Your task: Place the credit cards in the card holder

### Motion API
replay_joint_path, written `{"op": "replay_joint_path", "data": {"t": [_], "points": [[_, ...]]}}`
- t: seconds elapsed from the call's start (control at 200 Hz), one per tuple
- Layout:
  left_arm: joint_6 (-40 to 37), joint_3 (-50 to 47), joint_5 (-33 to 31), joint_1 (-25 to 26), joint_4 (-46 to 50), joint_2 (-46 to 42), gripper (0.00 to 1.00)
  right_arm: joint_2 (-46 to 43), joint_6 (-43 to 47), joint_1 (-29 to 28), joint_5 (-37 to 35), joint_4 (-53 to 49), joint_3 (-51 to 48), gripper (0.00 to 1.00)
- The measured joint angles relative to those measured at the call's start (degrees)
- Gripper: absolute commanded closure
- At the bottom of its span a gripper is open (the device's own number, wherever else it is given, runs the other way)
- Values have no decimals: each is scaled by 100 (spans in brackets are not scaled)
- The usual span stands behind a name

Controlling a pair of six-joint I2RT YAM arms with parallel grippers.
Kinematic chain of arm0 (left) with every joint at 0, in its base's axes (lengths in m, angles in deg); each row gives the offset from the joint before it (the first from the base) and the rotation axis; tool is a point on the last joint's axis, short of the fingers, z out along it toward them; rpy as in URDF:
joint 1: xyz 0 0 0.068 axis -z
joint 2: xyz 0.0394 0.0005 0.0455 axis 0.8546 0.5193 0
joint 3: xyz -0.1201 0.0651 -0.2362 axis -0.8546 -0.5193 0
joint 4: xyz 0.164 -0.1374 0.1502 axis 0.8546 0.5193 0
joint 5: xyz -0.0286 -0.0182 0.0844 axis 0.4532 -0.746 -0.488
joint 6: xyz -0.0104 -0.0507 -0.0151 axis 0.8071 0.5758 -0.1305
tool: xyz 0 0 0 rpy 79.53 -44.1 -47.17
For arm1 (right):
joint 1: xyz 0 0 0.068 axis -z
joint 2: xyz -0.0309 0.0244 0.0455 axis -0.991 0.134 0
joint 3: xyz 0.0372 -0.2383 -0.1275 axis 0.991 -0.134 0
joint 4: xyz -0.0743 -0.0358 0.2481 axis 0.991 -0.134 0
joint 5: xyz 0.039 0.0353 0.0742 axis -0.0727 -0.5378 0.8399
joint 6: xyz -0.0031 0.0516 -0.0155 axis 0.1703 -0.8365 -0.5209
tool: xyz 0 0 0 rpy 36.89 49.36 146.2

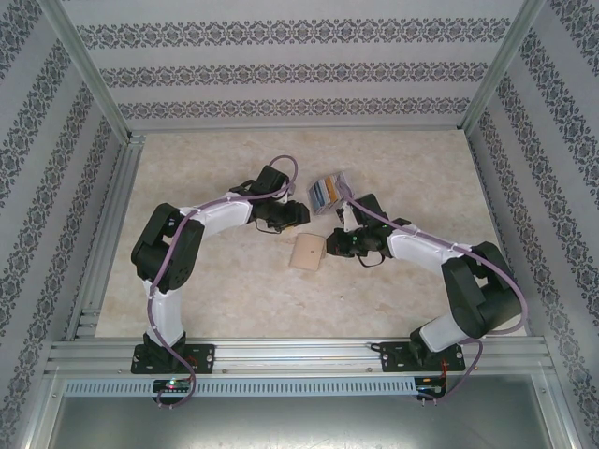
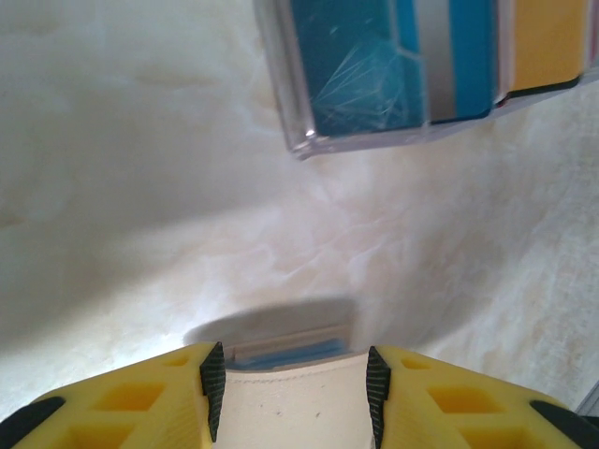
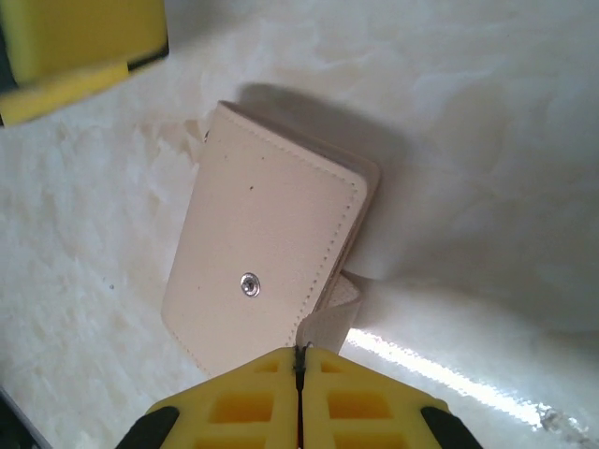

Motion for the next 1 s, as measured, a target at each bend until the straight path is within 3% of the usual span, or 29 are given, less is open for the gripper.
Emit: {"op": "replay_joint_path", "data": {"t": [0.21, 0.395, 0.515, 0.999], "points": [[-63, -205, -9, 0, 149, -195, 54, -20, -190, -2, -96, 201, -44, 90], [61, -1344, 66, 2, 52, -951, 54, 2, -282, -136, -114, 291, -13, 90], [162, -1777, 151, 4, 13, -979, 55, 195, -295, -264, -118, 291, 181, 90], [264, -1690, 264, 22, -22, -756, 55, 1134, -289, -365, -179, 238, 813, 90]]}}
